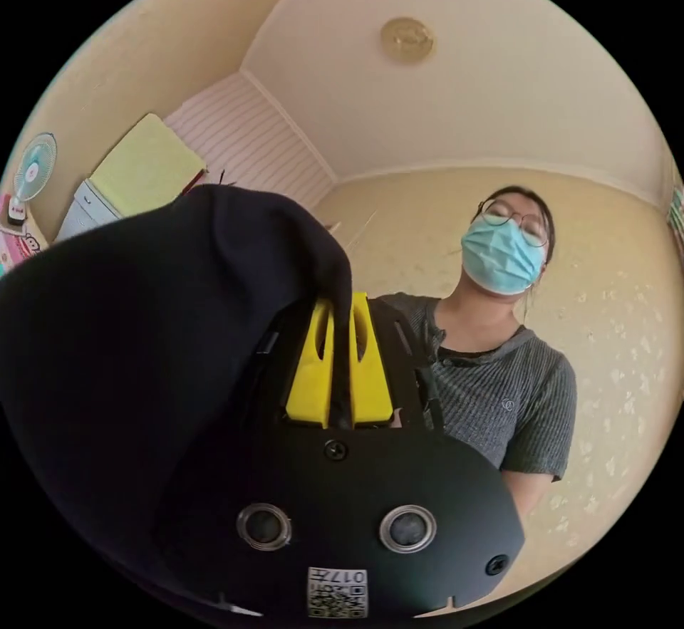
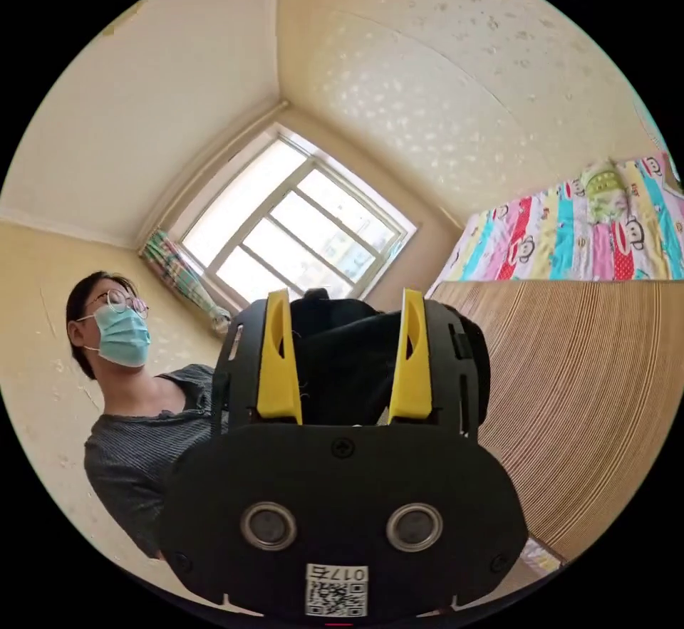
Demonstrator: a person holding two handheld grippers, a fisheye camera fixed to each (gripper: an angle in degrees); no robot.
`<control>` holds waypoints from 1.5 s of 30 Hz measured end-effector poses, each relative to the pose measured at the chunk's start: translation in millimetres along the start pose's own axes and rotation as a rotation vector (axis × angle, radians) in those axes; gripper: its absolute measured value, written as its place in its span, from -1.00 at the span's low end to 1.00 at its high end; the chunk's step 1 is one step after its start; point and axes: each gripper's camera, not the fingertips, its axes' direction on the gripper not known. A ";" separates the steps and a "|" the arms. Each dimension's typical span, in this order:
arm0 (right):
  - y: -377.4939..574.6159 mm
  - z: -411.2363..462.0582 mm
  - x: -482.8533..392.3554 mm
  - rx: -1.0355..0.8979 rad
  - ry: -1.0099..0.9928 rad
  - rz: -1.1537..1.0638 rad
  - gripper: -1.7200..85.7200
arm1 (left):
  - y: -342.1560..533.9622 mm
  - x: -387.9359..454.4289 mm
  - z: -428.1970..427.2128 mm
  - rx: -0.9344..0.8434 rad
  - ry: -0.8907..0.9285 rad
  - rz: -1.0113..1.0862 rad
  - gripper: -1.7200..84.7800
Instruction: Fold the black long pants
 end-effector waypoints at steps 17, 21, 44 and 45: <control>135.4 402.2 240.8 -1.280 -0.187 0.750 -0.64 | 141.4 -57.2 240.0 -0.239 0.072 -0.250 -0.95; 115.1 406.1 210.8 -1.078 -0.200 0.611 -0.89 | 152.9 -44.5 265.5 -0.271 -0.028 -0.254 -0.92; 123.5 138.0 -507.3 -0.023 0.133 -1.412 -0.96 | 200.0 259.2 23.7 0.630 -0.801 -0.058 -0.50; 133.8 127.6 -518.2 0.004 0.068 -1.448 -0.96 | 206.6 253.1 6.5 0.690 -0.796 -0.112 -0.41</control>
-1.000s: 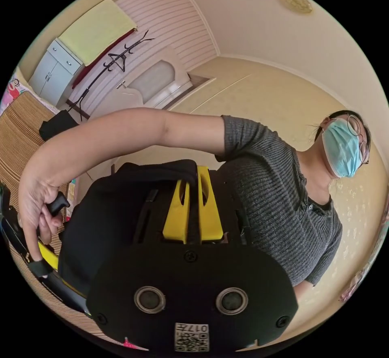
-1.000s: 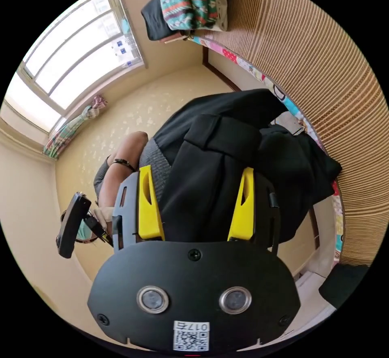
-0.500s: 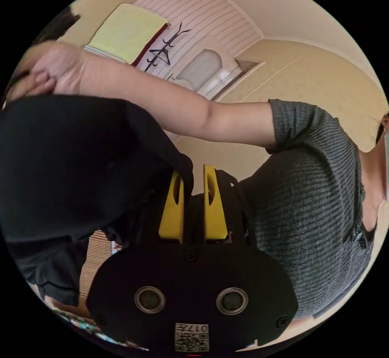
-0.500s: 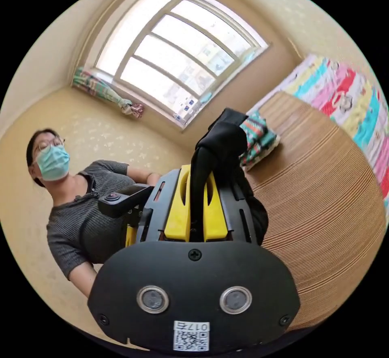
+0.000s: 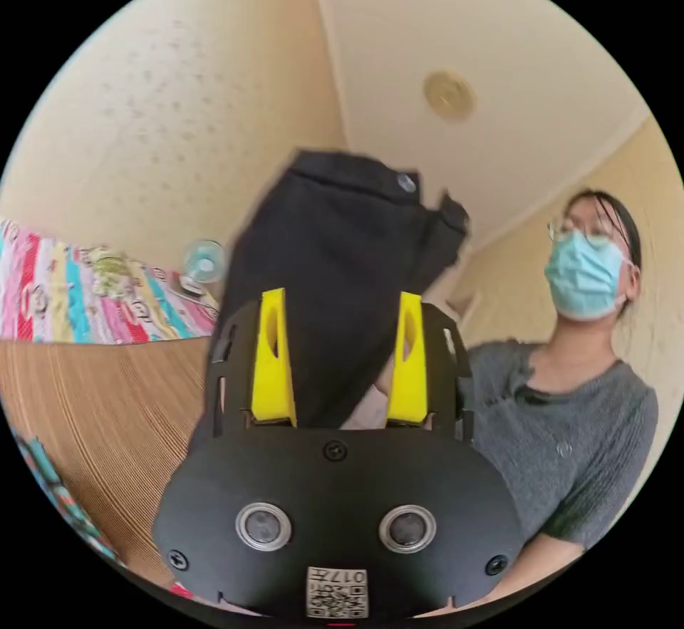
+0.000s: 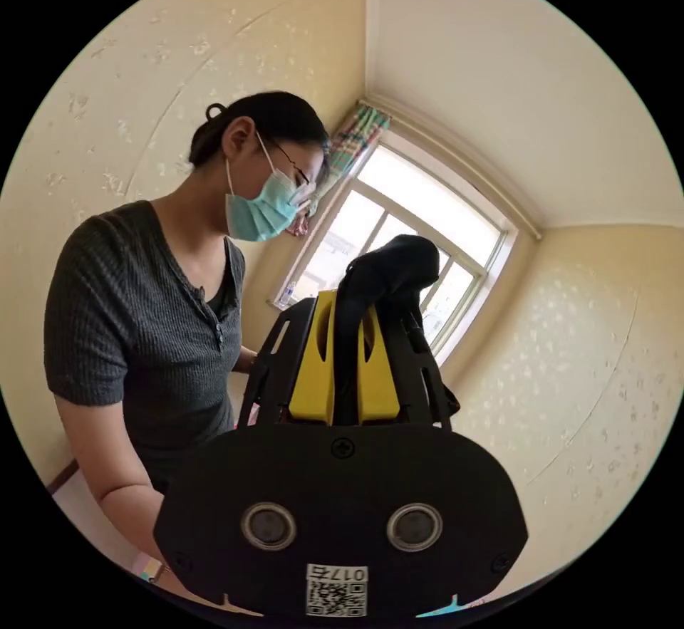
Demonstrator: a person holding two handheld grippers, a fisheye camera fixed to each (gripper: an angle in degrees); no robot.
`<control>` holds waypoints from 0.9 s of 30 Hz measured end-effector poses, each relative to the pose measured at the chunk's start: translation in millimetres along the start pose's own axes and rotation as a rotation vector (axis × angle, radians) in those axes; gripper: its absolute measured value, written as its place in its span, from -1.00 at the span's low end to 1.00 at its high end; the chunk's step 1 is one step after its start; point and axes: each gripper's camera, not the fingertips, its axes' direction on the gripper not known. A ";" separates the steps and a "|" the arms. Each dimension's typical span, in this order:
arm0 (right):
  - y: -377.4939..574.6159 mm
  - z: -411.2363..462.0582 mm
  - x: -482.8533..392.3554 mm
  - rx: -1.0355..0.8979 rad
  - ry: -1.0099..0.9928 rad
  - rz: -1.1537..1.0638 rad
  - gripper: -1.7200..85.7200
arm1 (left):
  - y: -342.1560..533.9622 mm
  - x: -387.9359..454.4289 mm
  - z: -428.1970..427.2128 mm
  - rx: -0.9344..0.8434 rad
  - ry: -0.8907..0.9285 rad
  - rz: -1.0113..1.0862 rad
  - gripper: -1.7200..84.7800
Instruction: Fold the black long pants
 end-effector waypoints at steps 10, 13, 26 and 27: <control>2.7 -40.6 -14.8 0.431 -0.262 -0.100 -0.94 | 63.6 -62.3 257.9 -0.561 0.969 -0.534 -0.17; 3.8 -64.0 -5.2 0.502 -0.291 -0.072 -0.93 | 54.6 -55.0 271.5 -0.593 0.942 -0.560 -0.40; -73.4 -209.1 18.3 0.107 0.219 0.218 -0.91 | -202.7 105.9 97.9 -0.012 0.309 0.172 -0.84; -82.5 -220.9 39.3 -0.020 0.350 0.313 -0.90 | -228.6 126.7 96.7 0.006 0.166 0.252 -0.84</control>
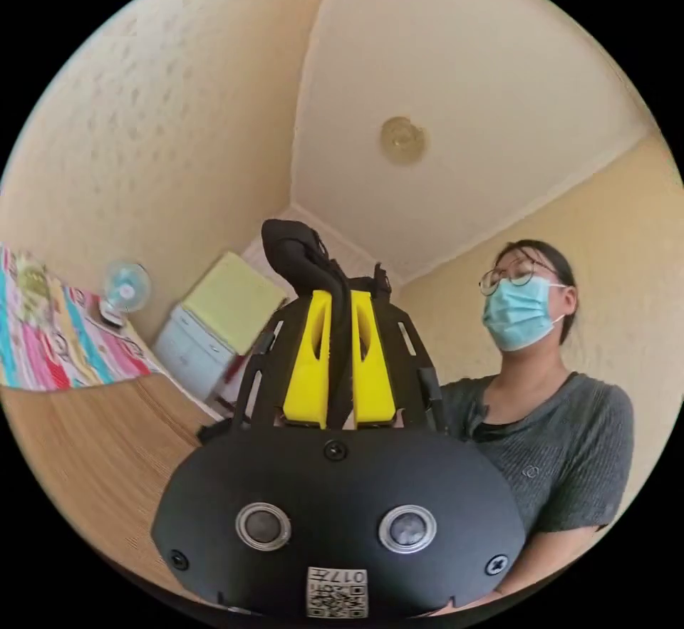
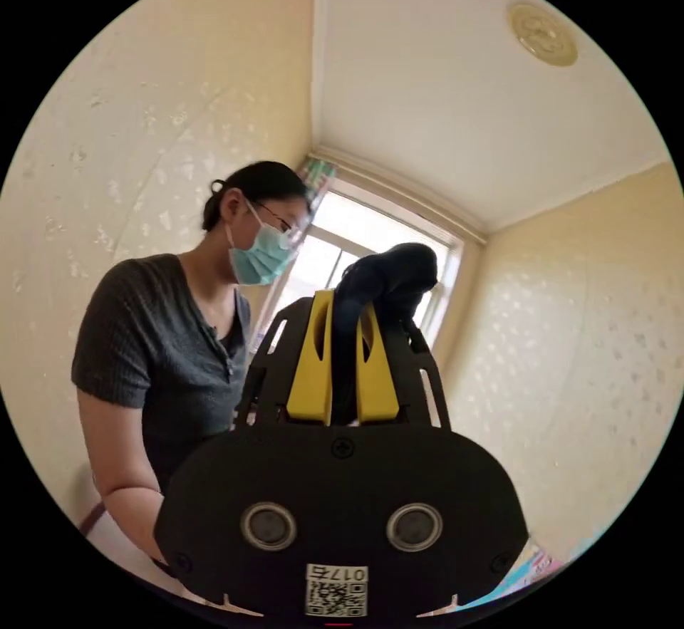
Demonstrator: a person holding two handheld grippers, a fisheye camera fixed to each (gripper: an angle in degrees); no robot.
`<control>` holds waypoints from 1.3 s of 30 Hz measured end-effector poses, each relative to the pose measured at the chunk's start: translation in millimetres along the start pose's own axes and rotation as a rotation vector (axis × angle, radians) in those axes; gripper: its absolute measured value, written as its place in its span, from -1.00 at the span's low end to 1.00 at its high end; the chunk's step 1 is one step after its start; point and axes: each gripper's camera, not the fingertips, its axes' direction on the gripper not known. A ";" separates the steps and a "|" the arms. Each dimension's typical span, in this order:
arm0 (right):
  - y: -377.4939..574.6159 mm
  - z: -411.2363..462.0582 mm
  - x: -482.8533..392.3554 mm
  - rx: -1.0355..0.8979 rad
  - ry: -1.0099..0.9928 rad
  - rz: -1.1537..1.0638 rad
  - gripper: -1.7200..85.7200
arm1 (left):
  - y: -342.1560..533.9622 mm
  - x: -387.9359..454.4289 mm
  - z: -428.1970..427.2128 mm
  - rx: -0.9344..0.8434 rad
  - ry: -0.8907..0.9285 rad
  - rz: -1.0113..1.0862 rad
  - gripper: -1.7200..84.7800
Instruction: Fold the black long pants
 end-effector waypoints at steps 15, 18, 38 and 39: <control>230.9 124.6 534.0 -0.896 0.933 0.926 -0.75 | -70.8 -397.0 136.8 -0.530 -0.986 -0.507 -0.76; 366.2 107.4 516.7 -1.025 0.661 1.020 -0.75 | 67.3 -443.8 95.2 -0.824 -1.028 -0.729 -0.75; 724.4 -165.7 242.2 -1.713 0.400 1.373 -0.74 | 255.7 -528.1 18.7 -1.369 -1.223 -0.885 -0.69; 721.6 -176.4 240.3 -1.722 0.343 1.398 -0.79 | 252.0 -530.2 25.2 -1.431 -1.099 -0.907 -0.78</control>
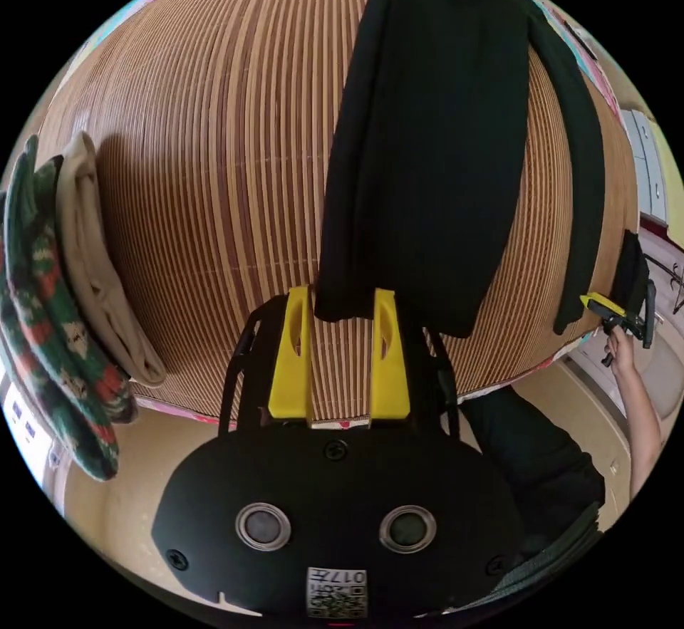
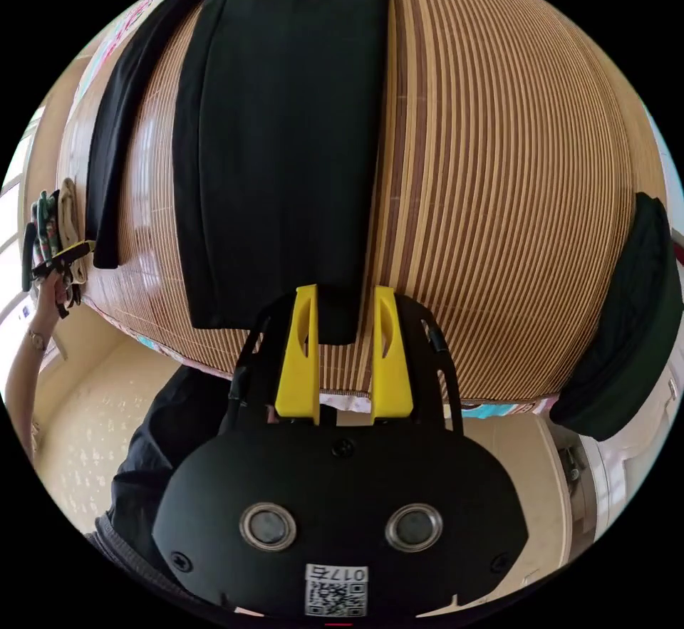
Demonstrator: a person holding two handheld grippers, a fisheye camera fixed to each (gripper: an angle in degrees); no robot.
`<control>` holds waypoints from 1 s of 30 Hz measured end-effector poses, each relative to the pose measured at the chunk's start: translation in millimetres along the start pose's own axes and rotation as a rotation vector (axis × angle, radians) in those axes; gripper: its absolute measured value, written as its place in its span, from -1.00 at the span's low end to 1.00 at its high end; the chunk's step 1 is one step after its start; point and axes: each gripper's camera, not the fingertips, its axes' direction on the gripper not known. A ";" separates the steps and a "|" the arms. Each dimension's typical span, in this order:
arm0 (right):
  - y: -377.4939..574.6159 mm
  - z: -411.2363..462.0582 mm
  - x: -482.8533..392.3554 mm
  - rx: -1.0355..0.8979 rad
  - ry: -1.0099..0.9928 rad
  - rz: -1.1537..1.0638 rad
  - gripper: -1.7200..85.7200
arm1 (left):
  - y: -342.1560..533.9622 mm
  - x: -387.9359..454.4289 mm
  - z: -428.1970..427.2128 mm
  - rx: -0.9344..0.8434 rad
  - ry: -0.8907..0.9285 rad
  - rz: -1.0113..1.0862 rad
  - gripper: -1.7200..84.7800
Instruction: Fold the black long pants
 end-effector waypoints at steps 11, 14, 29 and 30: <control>154.4 -37.4 116.4 -0.009 -0.560 -0.120 -0.88 | 125.0 -34.4 -4.5 0.078 0.999 0.046 -0.85; 209.3 -21.4 183.2 -0.001 -0.625 0.060 -0.89 | 185.1 -79.4 38.5 0.008 0.817 -0.447 -0.90; 366.8 -102.4 249.8 0.386 -0.939 -0.215 -0.90 | 158.6 -38.9 -108.8 0.255 0.992 -0.072 -0.84; 365.6 -115.7 239.6 0.391 -0.947 -0.294 -0.90 | 146.2 -15.6 -125.4 0.235 0.980 0.001 -0.79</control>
